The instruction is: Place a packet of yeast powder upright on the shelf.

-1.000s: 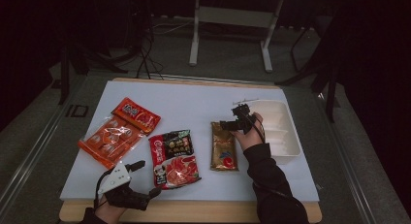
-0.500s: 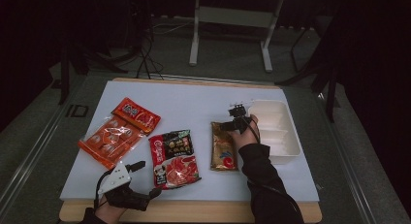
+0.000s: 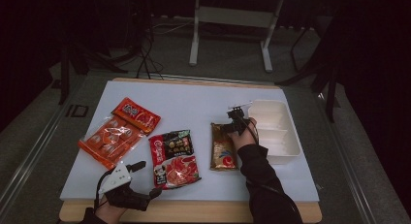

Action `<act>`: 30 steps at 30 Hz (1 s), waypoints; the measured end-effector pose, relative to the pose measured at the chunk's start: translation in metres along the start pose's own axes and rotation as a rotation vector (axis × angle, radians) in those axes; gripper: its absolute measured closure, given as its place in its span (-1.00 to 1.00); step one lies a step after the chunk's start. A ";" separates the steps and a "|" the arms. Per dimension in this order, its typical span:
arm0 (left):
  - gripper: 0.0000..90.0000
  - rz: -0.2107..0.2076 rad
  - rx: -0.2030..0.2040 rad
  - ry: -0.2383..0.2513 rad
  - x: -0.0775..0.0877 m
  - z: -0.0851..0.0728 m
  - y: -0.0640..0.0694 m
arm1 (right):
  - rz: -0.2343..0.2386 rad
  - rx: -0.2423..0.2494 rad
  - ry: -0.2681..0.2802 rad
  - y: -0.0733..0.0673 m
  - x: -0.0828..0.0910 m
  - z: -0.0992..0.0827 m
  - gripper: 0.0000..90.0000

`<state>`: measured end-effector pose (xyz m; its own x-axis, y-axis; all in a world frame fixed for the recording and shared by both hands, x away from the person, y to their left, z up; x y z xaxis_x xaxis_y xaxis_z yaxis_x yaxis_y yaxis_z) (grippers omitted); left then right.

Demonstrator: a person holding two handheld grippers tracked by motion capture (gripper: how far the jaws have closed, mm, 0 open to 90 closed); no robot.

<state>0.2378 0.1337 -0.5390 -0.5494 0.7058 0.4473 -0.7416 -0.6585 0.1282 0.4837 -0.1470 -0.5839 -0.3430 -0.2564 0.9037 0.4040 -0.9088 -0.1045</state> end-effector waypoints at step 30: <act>-1.00 0.000 0.002 -0.019 -0.004 -0.002 -0.001 | -0.001 0.190 0.121 -0.026 0.047 0.006 0.97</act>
<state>0.2394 0.1320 -0.5424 -0.5420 0.7004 0.4645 -0.7407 -0.6592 0.1297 0.4624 -0.1334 -0.5359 -0.4383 -0.3038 0.8460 0.5521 -0.8336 -0.0133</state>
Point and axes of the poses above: each handheld gripper's, and its own axes: x roughly backward along the jaws, z roughly out of its top, y roughly to its right, the point moved 7 cm from there along -x, roughly forward along the jaws, and after that the axes turned 7 degrees about -y, right-handed, at the moved point
